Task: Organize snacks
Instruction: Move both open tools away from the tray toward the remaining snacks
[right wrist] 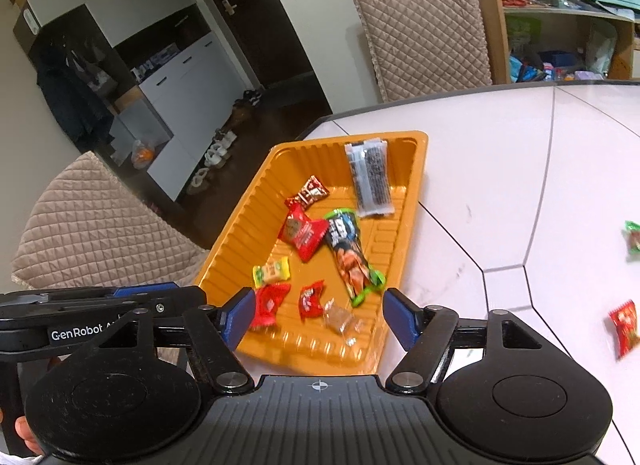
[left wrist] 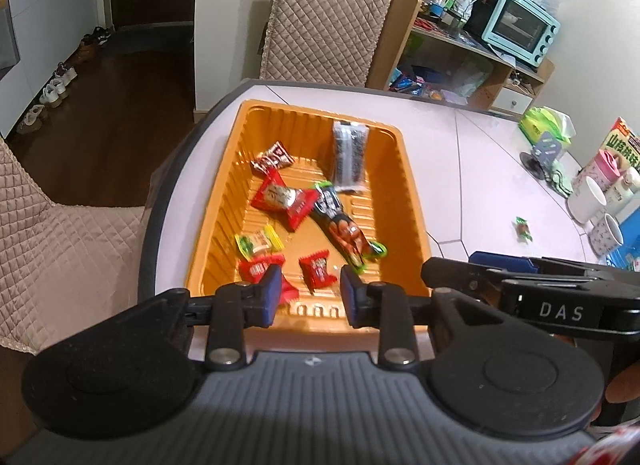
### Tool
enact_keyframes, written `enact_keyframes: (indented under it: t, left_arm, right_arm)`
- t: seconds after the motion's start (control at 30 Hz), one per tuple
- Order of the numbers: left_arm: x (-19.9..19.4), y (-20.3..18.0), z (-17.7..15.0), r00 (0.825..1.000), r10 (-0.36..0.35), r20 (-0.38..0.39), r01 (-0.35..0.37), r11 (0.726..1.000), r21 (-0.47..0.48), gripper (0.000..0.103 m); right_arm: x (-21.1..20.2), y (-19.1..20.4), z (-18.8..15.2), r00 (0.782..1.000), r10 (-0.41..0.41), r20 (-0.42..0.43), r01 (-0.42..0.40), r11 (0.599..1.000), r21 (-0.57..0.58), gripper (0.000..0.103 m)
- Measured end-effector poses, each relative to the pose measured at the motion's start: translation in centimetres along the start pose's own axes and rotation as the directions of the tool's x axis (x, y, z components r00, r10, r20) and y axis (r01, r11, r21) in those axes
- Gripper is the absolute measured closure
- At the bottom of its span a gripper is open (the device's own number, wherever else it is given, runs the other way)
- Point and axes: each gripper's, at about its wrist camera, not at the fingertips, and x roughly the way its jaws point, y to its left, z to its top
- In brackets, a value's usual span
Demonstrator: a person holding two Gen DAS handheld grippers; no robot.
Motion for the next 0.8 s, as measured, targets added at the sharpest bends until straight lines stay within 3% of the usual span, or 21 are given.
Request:
enact_keyframes:
  t: [0.8]
  left_arm:
    - [-3.7, -6.5, -6.7, 0.998, -0.033, -0.049, 0.036, 0.997, 0.063, 0.073]
  right_arm:
    - [-9.7, -3.4, -7.8, 0.998, -0.069, -0.002, 0.069, 0.995, 0.075, 0.03]
